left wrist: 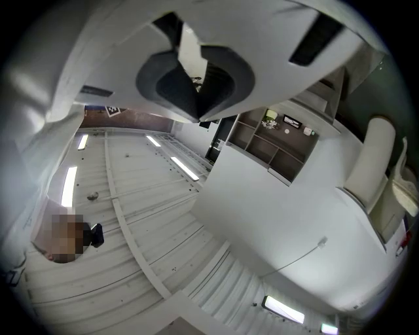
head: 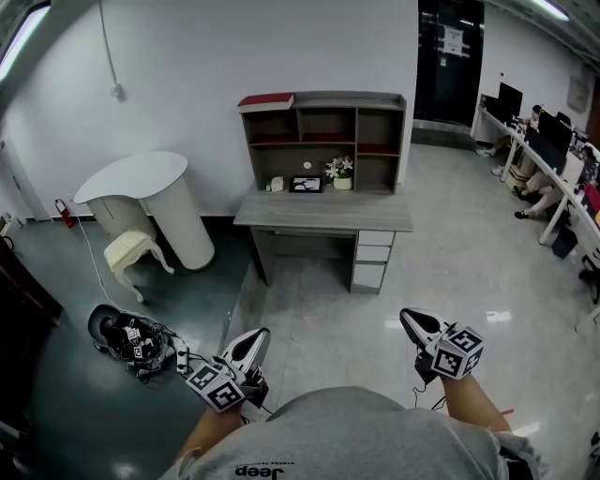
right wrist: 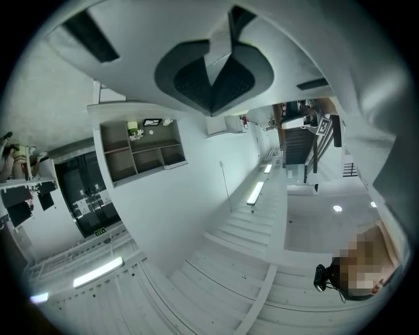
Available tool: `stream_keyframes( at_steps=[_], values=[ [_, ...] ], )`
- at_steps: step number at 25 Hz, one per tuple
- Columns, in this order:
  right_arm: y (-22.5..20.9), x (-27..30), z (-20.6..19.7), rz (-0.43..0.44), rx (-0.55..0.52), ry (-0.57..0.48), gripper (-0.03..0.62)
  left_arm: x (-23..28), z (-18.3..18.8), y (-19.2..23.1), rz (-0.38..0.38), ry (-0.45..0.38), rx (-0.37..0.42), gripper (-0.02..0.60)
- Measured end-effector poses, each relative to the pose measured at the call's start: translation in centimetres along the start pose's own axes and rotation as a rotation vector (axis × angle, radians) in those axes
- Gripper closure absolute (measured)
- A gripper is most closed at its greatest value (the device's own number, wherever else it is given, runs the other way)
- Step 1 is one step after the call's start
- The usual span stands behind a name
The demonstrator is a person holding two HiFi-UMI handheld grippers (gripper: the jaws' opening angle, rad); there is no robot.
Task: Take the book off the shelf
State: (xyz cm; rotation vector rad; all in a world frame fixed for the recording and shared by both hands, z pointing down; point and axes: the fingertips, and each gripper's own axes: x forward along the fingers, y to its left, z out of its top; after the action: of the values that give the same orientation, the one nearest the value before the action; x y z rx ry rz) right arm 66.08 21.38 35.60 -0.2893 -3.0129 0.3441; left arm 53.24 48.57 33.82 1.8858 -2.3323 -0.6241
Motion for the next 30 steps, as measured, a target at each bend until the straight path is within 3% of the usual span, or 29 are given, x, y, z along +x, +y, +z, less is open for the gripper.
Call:
stream_keyframes(
  at_steps=[9,18,30],
  values=[
    [-2.0,-3.7,0.4,0.0,-0.039,0.006,0.586,3.2,-2.1,-3.0,-0.009,0.005,-0.02,0.566],
    [-3.0,-5.1,0.0,0.053,-0.056,0.017,0.585,4.7,-4.0,-5.4,0.002,0.018,-0.036,0.566],
    [-2.8,0.3,-0.3,0.108,-0.081,0.059,0.585,4.5,-3.1,-0.7,0.048,-0.002,-0.052,0.566]
  ],
)
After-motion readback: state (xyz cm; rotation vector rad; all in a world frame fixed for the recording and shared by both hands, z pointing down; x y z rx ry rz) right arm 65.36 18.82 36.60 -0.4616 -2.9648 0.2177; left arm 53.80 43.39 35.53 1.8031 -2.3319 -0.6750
